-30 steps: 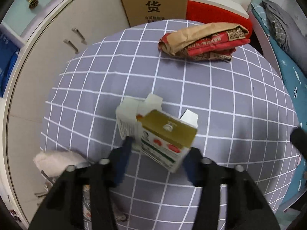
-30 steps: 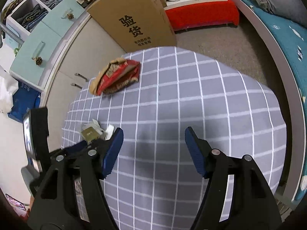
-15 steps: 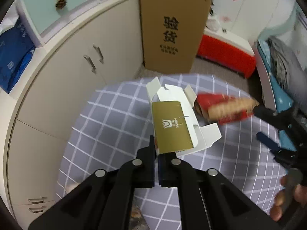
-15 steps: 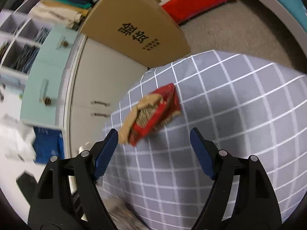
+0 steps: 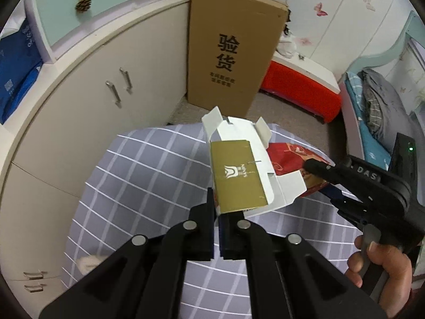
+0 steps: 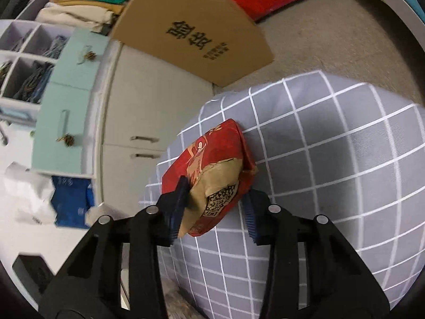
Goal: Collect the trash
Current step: 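Grasp white-gold carton with left tool while right grasps red-tan snack bag, then carry carton and red bag over the bucket and open both tools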
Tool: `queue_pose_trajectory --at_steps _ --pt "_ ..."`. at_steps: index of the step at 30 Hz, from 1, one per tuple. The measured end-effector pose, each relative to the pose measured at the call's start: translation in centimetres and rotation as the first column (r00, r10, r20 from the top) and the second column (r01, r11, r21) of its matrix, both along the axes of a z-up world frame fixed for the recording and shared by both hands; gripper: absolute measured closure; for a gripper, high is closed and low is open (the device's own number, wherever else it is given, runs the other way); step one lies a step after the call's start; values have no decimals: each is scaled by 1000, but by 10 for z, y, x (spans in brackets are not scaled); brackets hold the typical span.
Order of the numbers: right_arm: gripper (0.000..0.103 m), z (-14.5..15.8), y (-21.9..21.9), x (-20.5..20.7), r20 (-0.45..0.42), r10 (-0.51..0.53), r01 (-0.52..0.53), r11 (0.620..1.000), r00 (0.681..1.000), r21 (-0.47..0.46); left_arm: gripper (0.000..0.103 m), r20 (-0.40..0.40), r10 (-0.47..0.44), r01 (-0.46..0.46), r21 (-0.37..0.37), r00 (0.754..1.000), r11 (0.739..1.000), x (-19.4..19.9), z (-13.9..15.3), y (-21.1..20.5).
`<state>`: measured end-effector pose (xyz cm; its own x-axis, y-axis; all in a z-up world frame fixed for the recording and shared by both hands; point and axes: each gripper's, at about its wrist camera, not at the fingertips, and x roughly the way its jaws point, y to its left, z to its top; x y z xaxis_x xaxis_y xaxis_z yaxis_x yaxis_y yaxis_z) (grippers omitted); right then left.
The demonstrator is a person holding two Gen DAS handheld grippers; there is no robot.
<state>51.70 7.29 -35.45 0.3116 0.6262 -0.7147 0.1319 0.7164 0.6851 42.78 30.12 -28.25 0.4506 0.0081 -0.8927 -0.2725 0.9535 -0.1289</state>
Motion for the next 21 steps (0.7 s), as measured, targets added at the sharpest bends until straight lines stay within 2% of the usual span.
queue_pose_trajectory --at_steps 4,8,12,17,21 --pt "65 18 -32 -14 65 21 -20 999 998 -26 101 6 -48 48 -20 999 999 0 7 -37" --pt "65 41 -89 -35 137 8 4 996 991 -88 101 11 -105 105 -57 994 993 2 12 -86" --pt "65 59 -152 -57 196 -11 40 989 981 -143 101 8 -176 176 -105 984 979 3 14 -153" --pt "65 68 -250 -92 227 -81 129 970 971 -206 101 -11 -287 282 -156 958 947 1 9 -256" --pt "65 60 -332 -123 210 -135 191 944 968 -271 101 -35 -371 359 -186 928 915 -5 -4 -339"
